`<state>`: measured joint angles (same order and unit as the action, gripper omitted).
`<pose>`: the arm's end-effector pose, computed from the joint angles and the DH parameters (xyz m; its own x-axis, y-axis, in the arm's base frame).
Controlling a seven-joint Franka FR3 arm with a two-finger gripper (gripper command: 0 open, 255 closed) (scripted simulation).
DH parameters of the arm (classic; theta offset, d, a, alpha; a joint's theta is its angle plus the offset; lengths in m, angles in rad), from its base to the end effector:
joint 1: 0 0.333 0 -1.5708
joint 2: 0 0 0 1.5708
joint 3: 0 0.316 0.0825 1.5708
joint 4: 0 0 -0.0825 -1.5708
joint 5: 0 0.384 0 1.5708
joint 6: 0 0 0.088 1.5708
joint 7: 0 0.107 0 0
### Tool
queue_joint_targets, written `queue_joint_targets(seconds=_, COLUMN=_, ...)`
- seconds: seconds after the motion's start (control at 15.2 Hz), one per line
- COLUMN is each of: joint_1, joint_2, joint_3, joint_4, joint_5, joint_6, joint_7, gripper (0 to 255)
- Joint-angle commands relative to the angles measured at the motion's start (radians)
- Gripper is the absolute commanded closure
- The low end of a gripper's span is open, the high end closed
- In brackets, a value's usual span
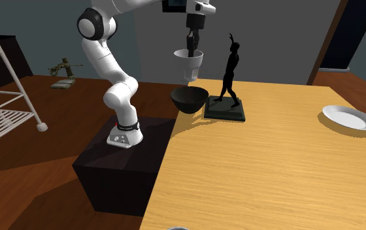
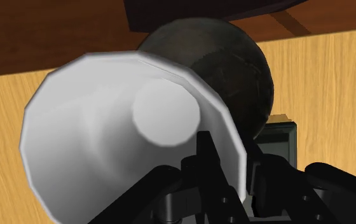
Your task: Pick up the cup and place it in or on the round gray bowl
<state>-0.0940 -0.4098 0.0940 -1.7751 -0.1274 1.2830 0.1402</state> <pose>0.3881 -0.0054 0.7017 0.9813 -0.1842 -0.0568 -0.1722 -0.9701 0.1710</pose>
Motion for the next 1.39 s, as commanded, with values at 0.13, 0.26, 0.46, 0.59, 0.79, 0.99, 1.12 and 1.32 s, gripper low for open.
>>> queue_joint_targets(seconds=0.13, joint_1=0.003, joint_2=-0.025, joint_3=0.001, joint_4=-0.077, joint_5=0.004, joint_6=0.051, joint_7=0.010, gripper=255)
queue_joint_targets(seconds=0.26, joint_1=0.004, joint_2=-0.037, joint_3=0.000, joint_4=-0.115, joint_5=0.006, joint_6=0.078, joint_7=0.013, gripper=255)
queue_joint_targets(seconds=0.46, joint_1=0.005, joint_2=-0.052, joint_3=-0.002, joint_4=-0.170, joint_5=0.007, joint_6=0.117, joint_7=0.018, gripper=255)
queue_joint_targets(seconds=0.59, joint_1=0.006, joint_2=-0.061, joint_3=-0.002, joint_4=-0.205, joint_5=0.008, joint_6=0.143, joint_7=0.021, gripper=255)
queue_joint_targets(seconds=0.79, joint_1=0.007, joint_2=-0.073, joint_3=-0.003, joint_4=-0.256, joint_5=0.009, joint_6=0.182, joint_7=0.026, gripper=255)
queue_joint_targets(seconds=0.99, joint_1=0.008, joint_2=-0.083, joint_3=-0.004, joint_4=-0.303, joint_5=0.010, joint_6=0.219, joint_7=0.030, gripper=255)
queue_joint_targets(seconds=1.12, joint_1=0.008, joint_2=-0.083, joint_3=-0.004, joint_4=-0.303, joint_5=0.010, joint_6=0.219, joint_7=0.030, gripper=255)
queue_joint_targets(seconds=1.32, joint_1=0.008, joint_2=-0.083, joint_3=-0.003, joint_4=-0.303, joint_5=0.010, joint_6=0.219, joint_7=0.030, gripper=255)
